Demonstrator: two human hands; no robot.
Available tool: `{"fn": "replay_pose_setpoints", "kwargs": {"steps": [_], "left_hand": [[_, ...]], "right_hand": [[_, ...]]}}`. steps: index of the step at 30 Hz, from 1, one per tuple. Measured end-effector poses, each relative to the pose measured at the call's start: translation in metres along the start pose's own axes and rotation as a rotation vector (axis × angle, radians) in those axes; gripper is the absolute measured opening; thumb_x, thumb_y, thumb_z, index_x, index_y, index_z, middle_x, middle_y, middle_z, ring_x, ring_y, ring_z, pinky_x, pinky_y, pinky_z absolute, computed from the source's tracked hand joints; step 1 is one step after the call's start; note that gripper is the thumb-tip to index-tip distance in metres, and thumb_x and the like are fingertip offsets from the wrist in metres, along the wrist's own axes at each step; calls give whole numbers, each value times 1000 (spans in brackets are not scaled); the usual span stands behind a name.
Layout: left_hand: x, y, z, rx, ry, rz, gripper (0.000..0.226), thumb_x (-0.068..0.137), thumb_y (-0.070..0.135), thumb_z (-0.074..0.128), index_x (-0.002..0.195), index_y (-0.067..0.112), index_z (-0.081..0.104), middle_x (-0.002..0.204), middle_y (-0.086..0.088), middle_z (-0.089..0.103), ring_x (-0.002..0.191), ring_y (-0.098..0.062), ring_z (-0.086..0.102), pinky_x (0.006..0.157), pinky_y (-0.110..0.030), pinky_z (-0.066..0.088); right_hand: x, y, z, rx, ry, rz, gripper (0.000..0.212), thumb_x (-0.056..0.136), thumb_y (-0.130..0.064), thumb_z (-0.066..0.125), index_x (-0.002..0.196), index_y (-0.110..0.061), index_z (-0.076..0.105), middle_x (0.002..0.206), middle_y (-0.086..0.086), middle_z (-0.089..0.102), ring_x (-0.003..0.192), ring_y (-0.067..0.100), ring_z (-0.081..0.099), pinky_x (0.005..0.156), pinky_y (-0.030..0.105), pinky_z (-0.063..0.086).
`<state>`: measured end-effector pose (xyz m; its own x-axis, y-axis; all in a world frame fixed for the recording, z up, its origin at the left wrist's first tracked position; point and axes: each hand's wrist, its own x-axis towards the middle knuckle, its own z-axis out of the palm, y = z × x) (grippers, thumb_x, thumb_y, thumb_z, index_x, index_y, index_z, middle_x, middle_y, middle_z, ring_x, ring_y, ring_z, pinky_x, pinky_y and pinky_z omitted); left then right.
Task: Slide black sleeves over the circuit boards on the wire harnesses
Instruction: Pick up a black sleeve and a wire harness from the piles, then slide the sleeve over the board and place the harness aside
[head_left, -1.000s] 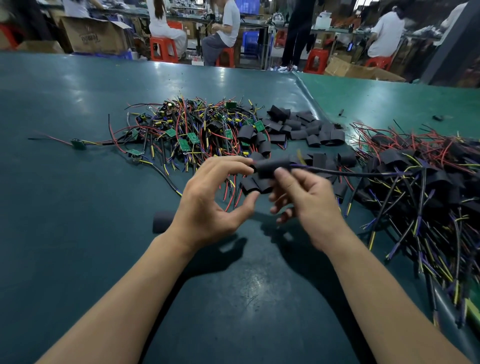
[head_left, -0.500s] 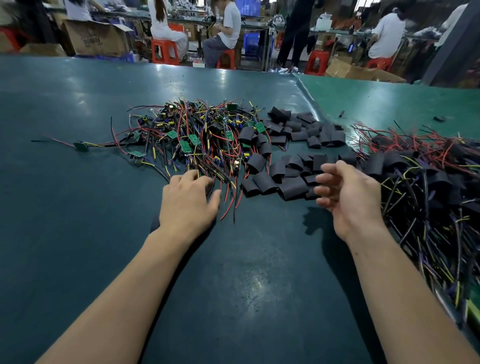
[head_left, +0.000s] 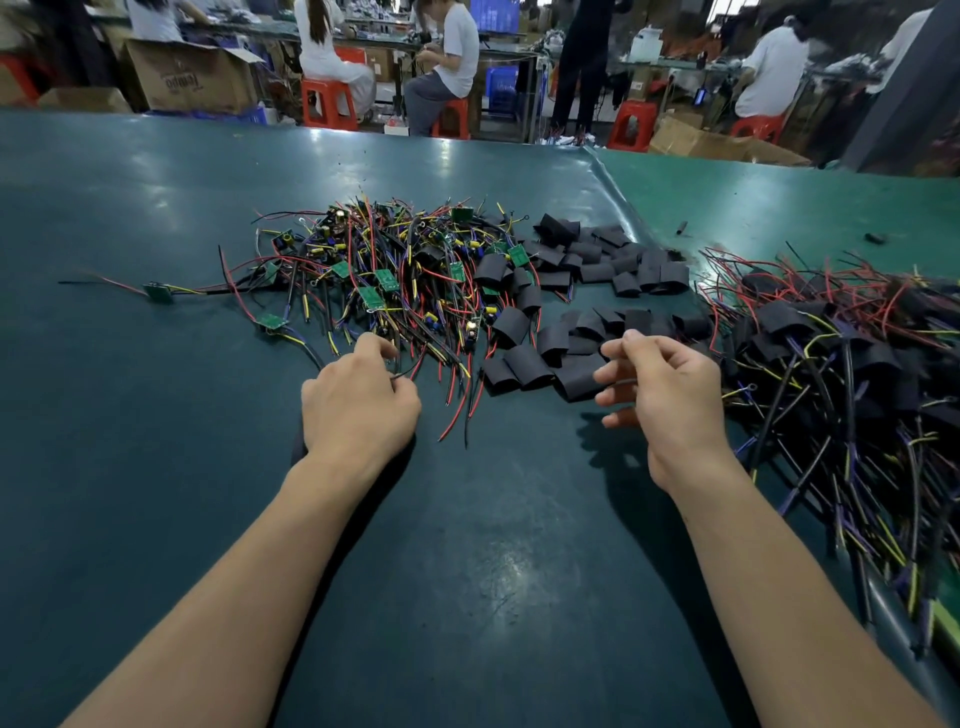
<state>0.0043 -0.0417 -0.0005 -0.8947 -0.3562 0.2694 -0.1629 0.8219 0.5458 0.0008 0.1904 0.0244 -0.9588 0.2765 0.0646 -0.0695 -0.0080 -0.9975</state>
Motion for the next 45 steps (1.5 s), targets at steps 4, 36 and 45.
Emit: {"fn": "replay_pose_setpoints", "kwargs": {"steps": [4,36,45], "left_hand": [[-1,6,-4,-314,49,0,23,82,20,64,105,23,60,76,12,64,78,-17,58,82,-35,48],[-18,22,7,-134,-15,711,22,84,30,73,101,16,73,104,0,66,106,-28,54,93,-45,41],[-42,35,4,-151,-390,912,54,65,63,80,98,22,69,96,6,59,92,-15,51,86,-31,42]], "right_hand": [[1,2,0,-10,-14,-14,27,101,-20,51,81,-11,66,56,-3,64,43,10,56,36,22,42],[7,20,10,-112,-115,-193,20,105,-24,43,95,-33,57,91,4,66,81,25,63,63,35,51],[0,12,16,109,-55,-183,15,104,-16,47,100,-21,61,78,7,68,65,20,65,50,23,51]]}}
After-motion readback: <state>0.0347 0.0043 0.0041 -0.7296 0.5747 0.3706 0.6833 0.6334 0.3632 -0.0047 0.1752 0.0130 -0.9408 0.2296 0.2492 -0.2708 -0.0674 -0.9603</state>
